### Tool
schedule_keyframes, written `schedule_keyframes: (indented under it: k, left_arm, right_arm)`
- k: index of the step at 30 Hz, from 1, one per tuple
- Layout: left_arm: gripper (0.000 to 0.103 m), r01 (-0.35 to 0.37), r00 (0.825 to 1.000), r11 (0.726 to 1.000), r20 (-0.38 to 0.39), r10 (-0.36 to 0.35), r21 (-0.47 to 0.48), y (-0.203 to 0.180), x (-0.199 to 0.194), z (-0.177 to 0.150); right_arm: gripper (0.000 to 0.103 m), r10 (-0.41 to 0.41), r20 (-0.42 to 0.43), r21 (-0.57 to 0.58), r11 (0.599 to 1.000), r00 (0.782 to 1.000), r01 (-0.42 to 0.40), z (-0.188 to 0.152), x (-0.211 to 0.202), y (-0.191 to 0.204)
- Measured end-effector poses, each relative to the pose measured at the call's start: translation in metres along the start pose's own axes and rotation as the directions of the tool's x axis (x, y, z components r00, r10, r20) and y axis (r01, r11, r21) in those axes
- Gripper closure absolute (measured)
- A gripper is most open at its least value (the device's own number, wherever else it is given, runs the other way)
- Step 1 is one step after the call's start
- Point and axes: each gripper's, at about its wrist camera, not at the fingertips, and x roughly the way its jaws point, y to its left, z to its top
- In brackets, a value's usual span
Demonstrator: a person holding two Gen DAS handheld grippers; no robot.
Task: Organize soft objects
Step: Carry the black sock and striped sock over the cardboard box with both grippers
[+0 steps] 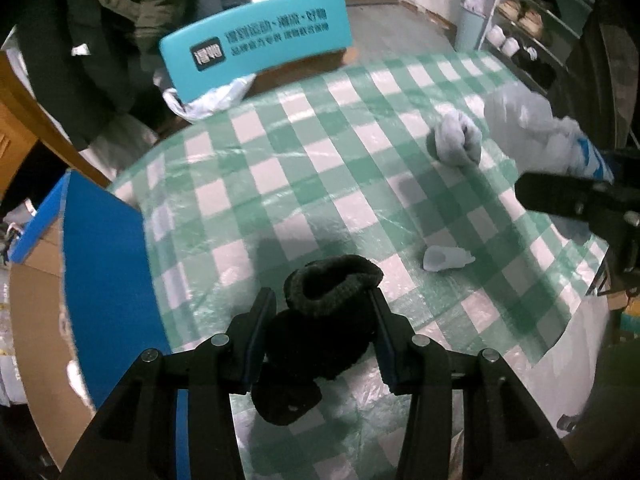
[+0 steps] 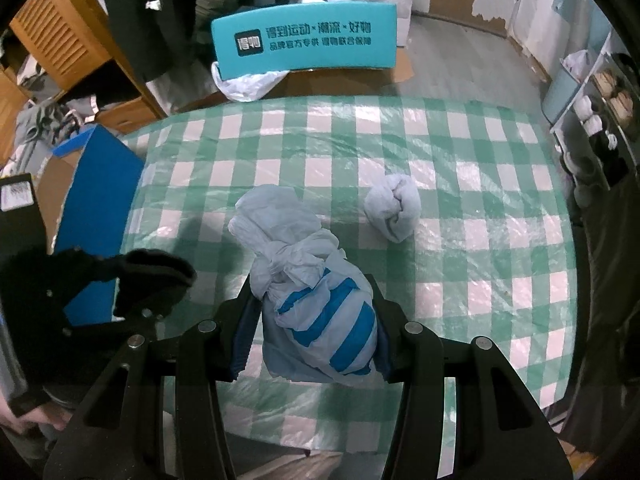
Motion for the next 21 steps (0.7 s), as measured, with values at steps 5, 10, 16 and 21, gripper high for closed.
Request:
schedule_keyframes:
  k: [5,10,16,21]
  left_arm:
    - [0.056,-0.017,0.999,1.0,0.029,0.017,-0.014,0.008,-0.016,-0.003]
    - [0.056,-0.025,0.998,0.999,0.052,0.026,-0.02,0.015,-0.029,-0.003]
    - [0.056,-0.038,0.996,0.999,0.082,0.04,-0.029,0.022,-0.046,-0.006]
    - [0.056,-0.041,0.994,0.999,0.102,0.044,-0.036,0.026,-0.057,-0.009]
  right_arm:
    - [0.055,0.008,0.019,-0.027,1.0,1.0,-0.007,0.0,-0.01,0.012]
    - [0.055,0.016,0.037,-0.05,0.999,0.999,-0.014,0.001,-0.019,0.024]
    - [0.055,0.028,0.057,-0.072,0.997,0.998,-0.023,0.0,-0.029,0.035]
    - [0.055,0.035,0.072,-0.091,0.995,0.997,-0.029,0.001,-0.037,0.044]
